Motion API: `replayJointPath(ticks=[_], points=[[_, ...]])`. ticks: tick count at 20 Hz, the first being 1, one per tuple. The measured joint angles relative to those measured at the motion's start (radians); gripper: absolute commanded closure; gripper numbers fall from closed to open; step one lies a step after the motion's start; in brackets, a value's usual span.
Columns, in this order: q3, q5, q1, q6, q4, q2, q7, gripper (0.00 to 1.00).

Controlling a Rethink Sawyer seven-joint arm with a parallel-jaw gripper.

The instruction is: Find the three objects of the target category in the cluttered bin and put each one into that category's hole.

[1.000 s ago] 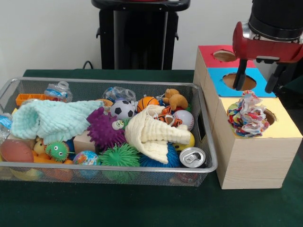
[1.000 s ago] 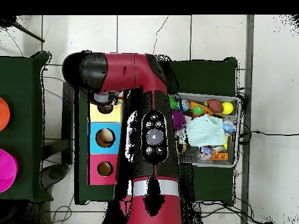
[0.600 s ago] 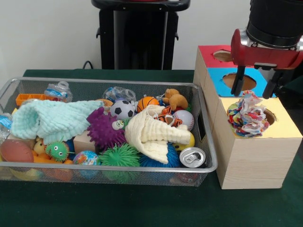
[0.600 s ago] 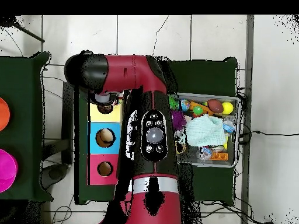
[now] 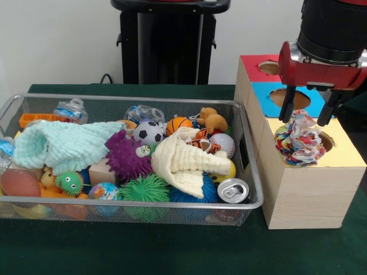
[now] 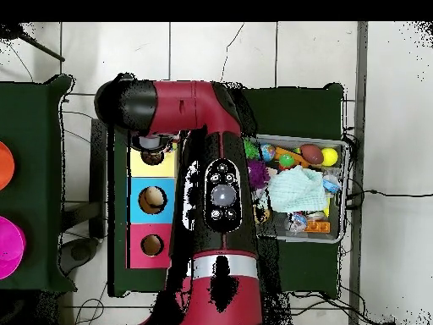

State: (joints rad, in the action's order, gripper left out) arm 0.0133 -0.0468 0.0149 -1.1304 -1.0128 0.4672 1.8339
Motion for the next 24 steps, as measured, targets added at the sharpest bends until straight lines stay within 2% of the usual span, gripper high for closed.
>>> replayJointPath(ticks=[19,20,24], points=[[0.0,-0.004,0.0,0.038,0.0,-0.021,0.0,0.0],[0.0,-0.005,0.0,0.04,0.0,-0.023,0.0,1.0],[0.0,-0.006,0.0,0.041,0.0,-0.024,0.0,1.0]])
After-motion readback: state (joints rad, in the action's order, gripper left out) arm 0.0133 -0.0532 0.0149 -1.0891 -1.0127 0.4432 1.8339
